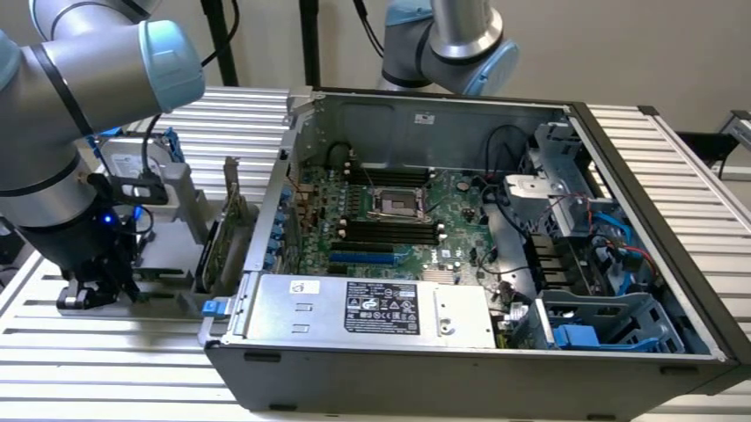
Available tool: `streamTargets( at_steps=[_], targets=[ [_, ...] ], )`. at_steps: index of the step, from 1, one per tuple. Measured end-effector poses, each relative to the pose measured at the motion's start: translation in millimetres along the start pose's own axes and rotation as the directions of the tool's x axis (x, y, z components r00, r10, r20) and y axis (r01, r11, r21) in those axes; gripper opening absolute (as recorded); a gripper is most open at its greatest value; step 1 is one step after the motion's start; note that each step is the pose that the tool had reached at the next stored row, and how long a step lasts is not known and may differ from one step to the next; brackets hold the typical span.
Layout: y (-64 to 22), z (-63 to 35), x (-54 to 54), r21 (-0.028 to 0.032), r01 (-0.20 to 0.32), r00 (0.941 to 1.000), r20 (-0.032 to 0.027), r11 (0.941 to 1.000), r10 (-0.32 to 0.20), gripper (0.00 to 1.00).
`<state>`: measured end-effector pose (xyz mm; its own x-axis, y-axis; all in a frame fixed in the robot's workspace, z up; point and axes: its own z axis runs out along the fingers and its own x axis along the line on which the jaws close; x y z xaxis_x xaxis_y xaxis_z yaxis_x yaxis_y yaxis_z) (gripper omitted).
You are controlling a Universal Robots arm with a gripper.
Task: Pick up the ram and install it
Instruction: 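Pick up the ram and move it above insertion slot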
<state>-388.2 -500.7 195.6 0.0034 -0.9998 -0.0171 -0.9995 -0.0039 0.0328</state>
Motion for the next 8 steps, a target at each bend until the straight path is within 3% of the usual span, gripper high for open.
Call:
streamTargets(
  at_steps=[8],
  targets=[
    [0.0,0.0,0.0,0.0,0.0,1.0,0.0,1.0,0.0,0.13]
  ],
)
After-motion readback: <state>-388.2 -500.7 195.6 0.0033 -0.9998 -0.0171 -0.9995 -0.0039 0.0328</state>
